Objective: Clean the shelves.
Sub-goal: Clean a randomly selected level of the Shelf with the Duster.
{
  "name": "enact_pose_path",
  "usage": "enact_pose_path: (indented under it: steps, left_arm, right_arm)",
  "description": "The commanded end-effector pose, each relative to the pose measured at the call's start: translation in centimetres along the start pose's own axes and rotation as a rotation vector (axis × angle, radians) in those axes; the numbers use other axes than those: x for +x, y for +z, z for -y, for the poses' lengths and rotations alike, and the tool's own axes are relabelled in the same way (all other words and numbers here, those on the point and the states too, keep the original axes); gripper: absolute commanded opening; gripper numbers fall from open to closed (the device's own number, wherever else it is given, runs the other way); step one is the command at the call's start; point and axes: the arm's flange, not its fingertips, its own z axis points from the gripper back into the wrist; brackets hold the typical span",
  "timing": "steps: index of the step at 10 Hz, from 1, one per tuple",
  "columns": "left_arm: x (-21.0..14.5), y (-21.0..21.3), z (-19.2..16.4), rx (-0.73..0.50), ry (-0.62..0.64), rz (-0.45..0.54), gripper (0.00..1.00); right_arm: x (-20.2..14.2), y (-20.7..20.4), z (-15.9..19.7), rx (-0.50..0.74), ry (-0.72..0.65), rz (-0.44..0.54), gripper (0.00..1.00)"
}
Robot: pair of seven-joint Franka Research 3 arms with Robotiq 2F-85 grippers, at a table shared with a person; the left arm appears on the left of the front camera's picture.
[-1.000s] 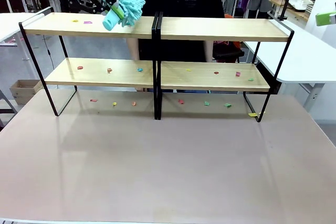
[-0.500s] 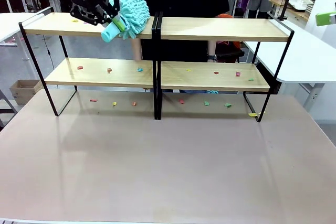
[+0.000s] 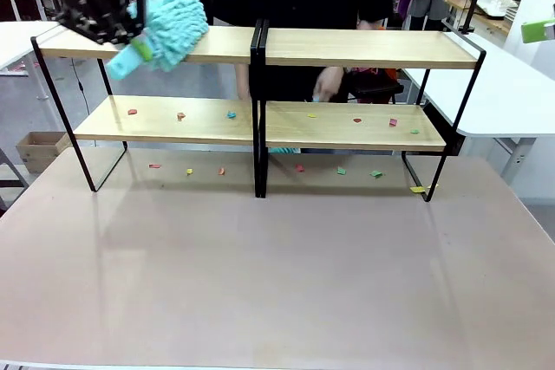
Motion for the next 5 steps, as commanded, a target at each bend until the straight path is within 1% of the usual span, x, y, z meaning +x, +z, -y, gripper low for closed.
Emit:
enact_pose_path:
  steps: [1, 2, 3, 4, 5]
  left_arm:
    - [0.0, 0.6, -3.0, 0.079, 0.049, -0.034, 0.13]
    - [0.3, 1.5, -4.7, 0.122, 0.086, 0.010, 0.13]
    - [0.5, 2.7, -5.9, 0.146, 0.104, 0.032, 0.13]
    - [0.8, 4.0, -7.1, 0.155, 0.128, 0.042, 0.13]
    - [1.1, 5.0, -8.2, 0.160, 0.141, 0.021, 0.13]
  right_arm:
    - [0.0, 0.0, 0.1, 0.004, -0.001, 0.005, 1.00]
    - [0.0, 0.0, 0.1, 0.004, -0.001, 0.005, 1.00]
    - [0.0, 0.0, 0.1, 0.004, -0.001, 0.005, 1.00]
    - [0.0, 0.0, 0.1, 0.004, -0.001, 0.005, 1.00]
    - [0.0, 0.0, 0.1, 0.004, -0.001, 0.005, 1.00]
